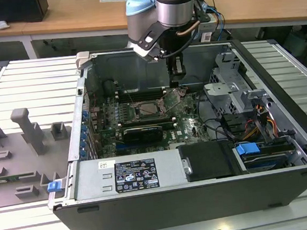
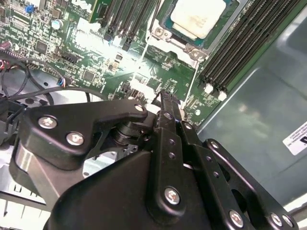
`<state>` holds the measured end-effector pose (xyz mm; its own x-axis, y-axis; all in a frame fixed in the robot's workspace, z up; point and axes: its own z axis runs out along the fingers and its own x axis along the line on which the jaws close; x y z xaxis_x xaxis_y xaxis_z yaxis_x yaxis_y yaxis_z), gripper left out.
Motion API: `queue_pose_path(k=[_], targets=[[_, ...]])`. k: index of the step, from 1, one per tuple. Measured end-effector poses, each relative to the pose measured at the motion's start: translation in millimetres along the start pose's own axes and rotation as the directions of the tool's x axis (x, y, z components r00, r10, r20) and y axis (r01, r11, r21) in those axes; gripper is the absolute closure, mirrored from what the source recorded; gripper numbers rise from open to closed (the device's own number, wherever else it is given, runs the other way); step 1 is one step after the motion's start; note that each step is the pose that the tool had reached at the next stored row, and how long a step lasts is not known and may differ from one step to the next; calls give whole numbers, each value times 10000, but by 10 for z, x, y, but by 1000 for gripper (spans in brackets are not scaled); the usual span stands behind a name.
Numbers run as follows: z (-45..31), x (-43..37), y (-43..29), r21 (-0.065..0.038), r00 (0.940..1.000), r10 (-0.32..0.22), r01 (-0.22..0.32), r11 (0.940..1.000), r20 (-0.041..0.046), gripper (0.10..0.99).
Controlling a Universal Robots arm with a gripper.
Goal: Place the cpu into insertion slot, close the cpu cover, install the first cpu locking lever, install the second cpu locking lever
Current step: 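Close the cpu cover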
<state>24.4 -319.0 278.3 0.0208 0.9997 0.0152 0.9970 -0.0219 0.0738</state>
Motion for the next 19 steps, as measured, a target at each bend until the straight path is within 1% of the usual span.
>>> queue_pose_path(k=[2,4,5,6,8,9,10,14,19], targets=[[49,-6,-3,0,10000,-2,2,10000,1,980],[85,-6,10,5,10000,-3,3,10000,1,980],[96,-6,26,15,10000,-2,2,10000,0,980],[110,-5,62,29,10000,-29,29,10000,0,980],[117,-5,83,33,9997,-242,242,9997,-15,980],[132,-4,112,35,9992,-408,408,9992,-30,980],[145,-4,126,37,9990,-442,442,9990,-32,980],[177,1,160,37,9990,-446,446,9990,-32,980],[206,4,243,56,9990,-446,446,9990,-31,980]])
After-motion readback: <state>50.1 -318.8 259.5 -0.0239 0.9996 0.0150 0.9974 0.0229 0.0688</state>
